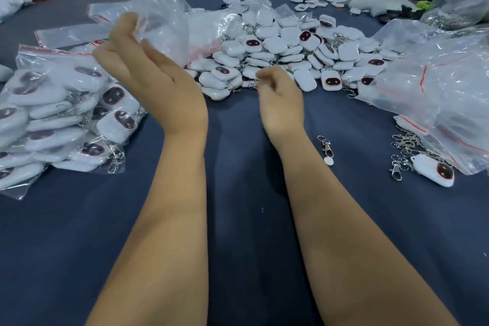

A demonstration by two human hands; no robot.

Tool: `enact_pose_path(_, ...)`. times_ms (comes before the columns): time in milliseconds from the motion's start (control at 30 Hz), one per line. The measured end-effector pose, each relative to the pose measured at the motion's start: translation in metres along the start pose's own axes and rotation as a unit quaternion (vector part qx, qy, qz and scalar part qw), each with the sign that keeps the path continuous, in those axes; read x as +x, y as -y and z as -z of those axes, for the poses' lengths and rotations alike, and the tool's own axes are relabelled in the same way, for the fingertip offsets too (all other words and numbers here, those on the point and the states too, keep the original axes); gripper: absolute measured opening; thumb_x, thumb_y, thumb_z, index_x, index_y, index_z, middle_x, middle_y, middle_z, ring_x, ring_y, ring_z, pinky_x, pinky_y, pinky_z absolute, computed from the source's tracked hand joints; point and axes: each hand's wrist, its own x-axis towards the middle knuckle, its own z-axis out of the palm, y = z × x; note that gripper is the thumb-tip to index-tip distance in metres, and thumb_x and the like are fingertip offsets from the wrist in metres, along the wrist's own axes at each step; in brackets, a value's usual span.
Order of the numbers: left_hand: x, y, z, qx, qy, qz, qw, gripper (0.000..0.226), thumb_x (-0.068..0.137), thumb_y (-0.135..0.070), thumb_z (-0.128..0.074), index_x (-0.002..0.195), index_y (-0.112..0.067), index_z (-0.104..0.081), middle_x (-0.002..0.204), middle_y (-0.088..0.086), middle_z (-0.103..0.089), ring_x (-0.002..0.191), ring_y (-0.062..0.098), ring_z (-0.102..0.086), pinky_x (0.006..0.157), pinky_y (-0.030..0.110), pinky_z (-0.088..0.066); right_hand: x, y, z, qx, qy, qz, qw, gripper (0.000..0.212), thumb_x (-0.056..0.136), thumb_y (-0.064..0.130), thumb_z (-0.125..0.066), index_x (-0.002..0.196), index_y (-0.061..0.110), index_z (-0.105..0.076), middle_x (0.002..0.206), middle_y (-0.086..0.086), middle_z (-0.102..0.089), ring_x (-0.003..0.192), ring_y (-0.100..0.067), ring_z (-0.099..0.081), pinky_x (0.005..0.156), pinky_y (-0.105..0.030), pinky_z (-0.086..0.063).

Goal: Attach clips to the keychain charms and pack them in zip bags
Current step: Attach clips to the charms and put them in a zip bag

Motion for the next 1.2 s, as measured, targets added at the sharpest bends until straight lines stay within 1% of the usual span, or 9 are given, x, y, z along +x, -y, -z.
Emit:
enact_pose_path(100, 0.001, 0.005, 0.003, 0.088, -0.002, -0.033, 0.996, 0.049, 0.075, 0.01, -0.031, 0.104, -0.007, -0.067, 0.1, -0.003, -0.036, 0.092, 0.006, -0.038, 0.082, 0.022, -0.043, -0.006, -0.003, -0.009, -0.128, 0.129, 0.148, 0.972, 0.048, 0.087, 0.003, -0.047, 0.131, 0.017, -0.058, 0.13, 0.003, -0.059, 0.12, -0.016, -0.05, 0.103, -0.026, -0.037)
enact_pose_path(233, -0.009, 0.022, 0.006, 0.349, 0.288, 0.016, 0.892, 0.047, 0.08, 0.002, -0.04, 0.113, -0.018, -0.066, 0.122, 0.014, -0.051, 0.115, 0.035, -0.044, 0.091, 0.038, -0.037, -0.004, -0.005, -0.02, -0.35, 0.234, 0.249, 0.872, 0.045, 0.094, 0.024, -0.052, 0.139, 0.02, -0.051, 0.134, -0.003, -0.053, 0.125, -0.027, -0.042, 0.098, -0.035, -0.034)
enact_pose_path(333, -0.016, 0.033, 0.005, 0.374, 0.403, 0.081, 0.831, 0.039, 0.087, -0.006, -0.043, 0.119, -0.021, -0.06, 0.123, 0.013, -0.057, 0.116, 0.037, -0.047, 0.094, 0.042, -0.036, -0.004, -0.006, -0.021, -0.409, 0.204, 0.238, 0.857, 0.037, 0.096, 0.032, -0.048, 0.131, 0.022, -0.057, 0.125, -0.002, -0.052, 0.118, -0.026, -0.044, 0.093, -0.035, -0.033)
enact_pose_path(533, -0.015, 0.031, 0.004, 0.231, 0.309, 0.103, 0.917, 0.033, 0.074, 0.001, -0.047, 0.093, -0.023, -0.059, 0.099, 0.004, -0.066, 0.094, 0.028, -0.058, 0.074, 0.035, -0.044, -0.007, 0.003, -0.013, -0.19, 0.144, 0.132, 0.962, 0.019, 0.086, 0.036, -0.062, 0.07, 0.025, -0.061, 0.074, 0.01, -0.059, 0.079, -0.015, -0.055, 0.076, -0.035, -0.045)
enact_pose_path(700, -0.02, 0.025, 0.002, 0.207, 0.312, 0.087, 0.923, 0.023, 0.077, -0.004, -0.052, 0.089, -0.024, -0.048, 0.088, -0.003, -0.06, 0.077, 0.023, -0.052, 0.062, 0.031, -0.034, -0.016, 0.01, -0.008, -0.018, -0.037, 0.115, 0.992, 0.028, 0.075, 0.047, -0.069, 0.075, 0.028, -0.049, 0.065, 0.016, -0.049, 0.06, -0.004, -0.046, 0.064, -0.027, -0.047)
enact_pose_path(767, -0.021, 0.026, 0.002, 0.216, 0.313, 0.087, 0.921, 0.022, 0.078, -0.007, -0.053, 0.09, -0.024, -0.049, 0.092, -0.002, -0.062, 0.078, 0.022, -0.052, 0.064, 0.029, -0.032, -0.019, 0.015, -0.005, -0.052, -0.096, 0.207, 0.972, 0.022, 0.079, 0.038, -0.07, 0.086, 0.027, -0.052, 0.078, 0.016, -0.046, 0.062, -0.004, -0.044, 0.062, -0.027, -0.046)
enact_pose_path(867, -0.022, 0.025, 0.001, 0.195, 0.312, 0.09, 0.926, 0.02, 0.079, -0.008, -0.054, 0.094, -0.022, -0.055, 0.096, -0.001, -0.061, 0.083, 0.02, -0.054, 0.067, 0.03, -0.036, -0.021, 0.016, -0.006, -0.119, -0.028, 0.274, 0.954, 0.018, 0.088, 0.031, -0.065, 0.104, 0.023, -0.068, 0.093, 0.006, -0.049, 0.068, -0.008, -0.05, 0.065, -0.034, -0.05)
enact_pose_path(1100, -0.023, 0.013, 0.002, 0.09, 0.273, 0.011, 0.958, 0.041, 0.056, -0.002, -0.037, 0.084, -0.015, -0.064, 0.073, -0.01, -0.038, 0.07, 0.006, -0.035, 0.058, 0.012, -0.029, -0.009, 0.008, -0.011, -0.4, -0.011, 0.197, 0.895, 0.024, 0.09, 0.026, -0.051, 0.105, 0.014, -0.066, 0.127, -0.008, -0.045, 0.11, -0.028, -0.045, 0.077, -0.032, -0.03)
enact_pose_path(1200, -0.026, 0.013, 0.002, 0.117, 0.336, 0.047, 0.933, 0.03, 0.06, -0.011, -0.039, 0.076, -0.028, -0.057, 0.068, -0.009, -0.04, 0.066, 0.012, -0.038, 0.057, 0.024, -0.031, -0.011, 0.007, -0.018, -0.389, -0.009, 0.165, 0.906, 0.053, 0.087, 0.036, -0.055, 0.14, 0.028, -0.049, 0.156, -0.009, -0.021, 0.127, -0.03, -0.037, 0.094, -0.037, -0.033)
